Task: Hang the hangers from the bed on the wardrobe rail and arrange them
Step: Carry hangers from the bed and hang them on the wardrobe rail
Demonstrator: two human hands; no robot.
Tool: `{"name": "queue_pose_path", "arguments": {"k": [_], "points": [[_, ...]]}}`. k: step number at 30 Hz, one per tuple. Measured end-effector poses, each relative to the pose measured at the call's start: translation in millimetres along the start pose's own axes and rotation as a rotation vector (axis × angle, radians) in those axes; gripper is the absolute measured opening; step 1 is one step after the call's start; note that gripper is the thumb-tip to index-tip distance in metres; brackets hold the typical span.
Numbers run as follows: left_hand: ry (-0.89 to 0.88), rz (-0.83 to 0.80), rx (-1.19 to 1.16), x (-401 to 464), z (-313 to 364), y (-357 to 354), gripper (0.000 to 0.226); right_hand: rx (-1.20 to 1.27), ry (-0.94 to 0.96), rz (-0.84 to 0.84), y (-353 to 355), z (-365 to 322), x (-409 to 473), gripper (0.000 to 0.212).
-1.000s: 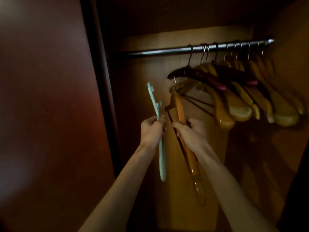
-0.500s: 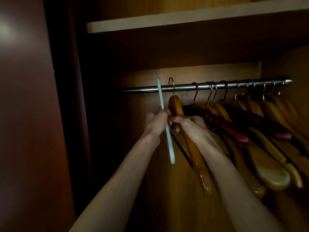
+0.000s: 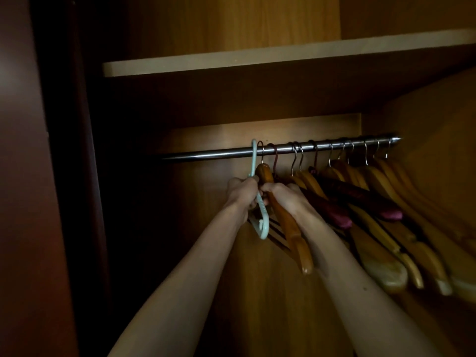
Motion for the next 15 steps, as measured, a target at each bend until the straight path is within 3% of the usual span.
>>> {"name": "queue_pose_path", "arguments": {"k": [7,15], "points": [[0.021,0.038,-0.033,-1,-8,-24,0.024,-0.096,-0.008,-0.037,25,1,-3,0.020],[0.046,0.072,-0.095,-20,-7,-32,0.025,-0.044,-0.018,-0.052,34,6,-7,0.018]]}}
Point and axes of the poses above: each hand's wrist, its own x-axis towards the middle knuckle, its own y-axis out of the back of the hand, z = x × y, the point moved 2 cm from there along x, towards the middle knuckle, and after that the axes turned 1 degree about -z, right-handed, at the moved point
